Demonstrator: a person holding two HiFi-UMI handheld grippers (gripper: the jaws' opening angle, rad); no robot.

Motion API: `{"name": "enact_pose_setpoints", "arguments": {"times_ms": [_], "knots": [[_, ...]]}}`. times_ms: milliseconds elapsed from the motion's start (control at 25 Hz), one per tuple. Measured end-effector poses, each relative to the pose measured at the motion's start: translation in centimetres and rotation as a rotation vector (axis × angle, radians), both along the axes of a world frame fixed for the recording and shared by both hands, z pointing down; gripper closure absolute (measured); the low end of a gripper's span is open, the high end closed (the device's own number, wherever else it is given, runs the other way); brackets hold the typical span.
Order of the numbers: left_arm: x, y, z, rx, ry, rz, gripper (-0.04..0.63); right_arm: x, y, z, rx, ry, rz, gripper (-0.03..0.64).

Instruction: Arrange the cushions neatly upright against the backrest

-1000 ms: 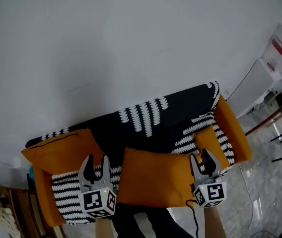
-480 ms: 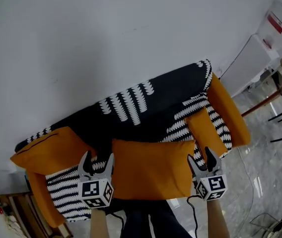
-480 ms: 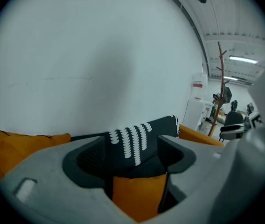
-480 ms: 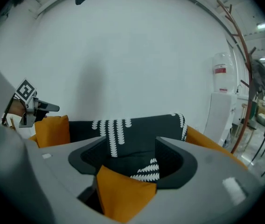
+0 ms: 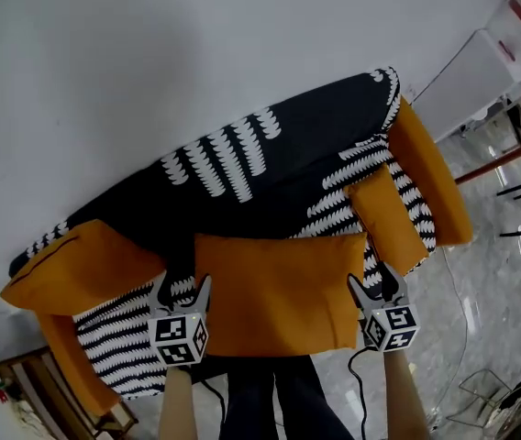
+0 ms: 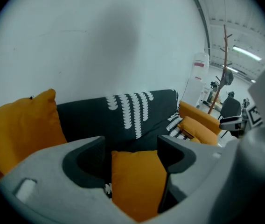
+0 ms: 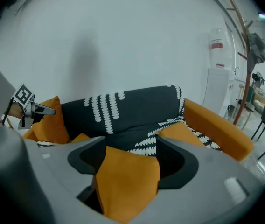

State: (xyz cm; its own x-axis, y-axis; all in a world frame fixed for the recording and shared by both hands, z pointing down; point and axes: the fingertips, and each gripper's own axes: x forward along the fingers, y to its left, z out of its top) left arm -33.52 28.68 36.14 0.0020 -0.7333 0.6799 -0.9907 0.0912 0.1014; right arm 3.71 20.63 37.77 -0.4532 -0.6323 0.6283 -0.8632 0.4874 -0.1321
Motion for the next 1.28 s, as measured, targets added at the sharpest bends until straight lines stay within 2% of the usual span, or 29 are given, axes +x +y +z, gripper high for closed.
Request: {"name": "enact_pose_setpoints", "arguments": {"times_ms": [280,400,720,1000,1200,1280], "knots": [[-0.3,-0.5,7.3,-0.082,0.034,0.017,0.236,1.1,-0.3,7.0,-0.090,0.028,0.000,0.262],[-0.2,-0.3,10.0,-0.122,0.055,0.036,0.217,1.5,0.0,9.6,-0.132,0.041,0.005,0.251],[-0.7,-1.0,15.6,-0.185,0.113,0.035,0.186,2.2,-1.0,14.5,-0.203,0.044,0.025,0.196],[-0.8,-2.0,20.2,-0.245,0.129,0.062,0.159,2.9,-1.6,18.8,-0.275,0.072,-0.016,0.115],[-0.8,-1.8,21.4,-0.276,0.145,0.088,0.141,3.3,-1.6,20.0,-0.349,0.017,-0.006,0.027],[-1.1,-1.2,21.4,-0.283,0.155,0.091,0.127,2.9,-1.1,20.2,-0.389,-0.015,-0.016,0.021]]}}
